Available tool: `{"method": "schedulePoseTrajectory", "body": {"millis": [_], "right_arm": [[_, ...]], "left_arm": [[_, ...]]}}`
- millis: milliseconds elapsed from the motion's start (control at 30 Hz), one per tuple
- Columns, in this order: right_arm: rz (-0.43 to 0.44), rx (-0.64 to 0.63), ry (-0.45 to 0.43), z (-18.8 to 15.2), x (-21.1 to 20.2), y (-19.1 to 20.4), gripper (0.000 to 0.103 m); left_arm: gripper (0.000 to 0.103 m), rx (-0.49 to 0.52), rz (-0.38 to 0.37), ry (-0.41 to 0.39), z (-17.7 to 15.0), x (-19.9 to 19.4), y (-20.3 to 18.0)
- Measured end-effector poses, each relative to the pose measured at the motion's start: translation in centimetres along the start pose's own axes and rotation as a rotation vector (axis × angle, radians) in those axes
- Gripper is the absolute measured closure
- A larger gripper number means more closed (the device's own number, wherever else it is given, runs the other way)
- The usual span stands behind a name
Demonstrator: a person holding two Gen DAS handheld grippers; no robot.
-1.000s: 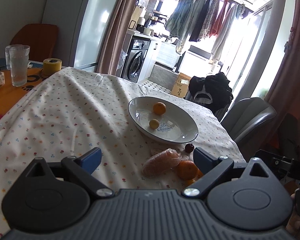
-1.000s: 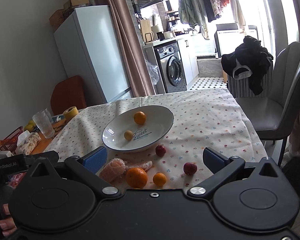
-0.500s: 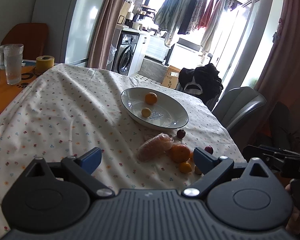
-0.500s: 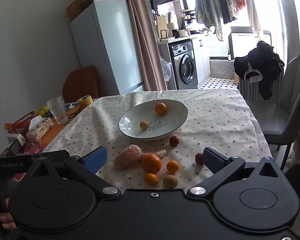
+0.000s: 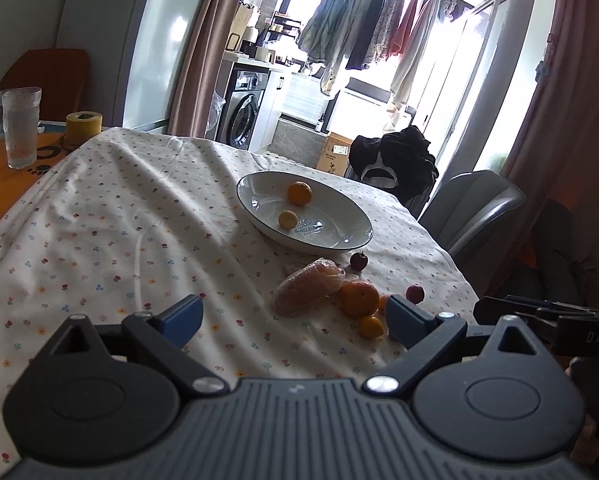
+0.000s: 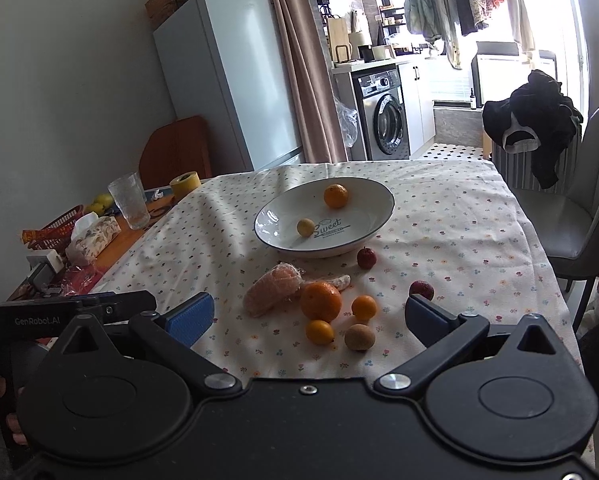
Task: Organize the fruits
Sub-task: 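Withdraw both grippers from the bowl back toward the fruit pile, then grasp a small mandarin with the left gripper while the right gripper grasps another kiwi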
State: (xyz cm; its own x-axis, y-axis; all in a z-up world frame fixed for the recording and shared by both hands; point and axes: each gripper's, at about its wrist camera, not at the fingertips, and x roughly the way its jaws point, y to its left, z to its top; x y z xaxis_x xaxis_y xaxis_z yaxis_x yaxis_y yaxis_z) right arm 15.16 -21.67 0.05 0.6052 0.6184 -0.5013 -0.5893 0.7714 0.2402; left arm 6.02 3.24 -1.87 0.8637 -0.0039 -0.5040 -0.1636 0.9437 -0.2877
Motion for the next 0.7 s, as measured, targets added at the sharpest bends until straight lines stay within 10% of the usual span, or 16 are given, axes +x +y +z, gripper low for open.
{"method": "schedulePoseTrajectory", "body": {"millis": [400,700], "right_arm": [[-0.008,0.02,0.016,-1.6,1.7,-1.5,0.001],[-0.004,0.019,0.062,-2.7,3.5,-2.4,0.028]], "left_arm": [[0.009,-0.007,-0.014,0.011,-0.9,2.5,-0.1],[0.028,0.001,-0.034,0.056,-1.7,5.3,-0.8]]}}
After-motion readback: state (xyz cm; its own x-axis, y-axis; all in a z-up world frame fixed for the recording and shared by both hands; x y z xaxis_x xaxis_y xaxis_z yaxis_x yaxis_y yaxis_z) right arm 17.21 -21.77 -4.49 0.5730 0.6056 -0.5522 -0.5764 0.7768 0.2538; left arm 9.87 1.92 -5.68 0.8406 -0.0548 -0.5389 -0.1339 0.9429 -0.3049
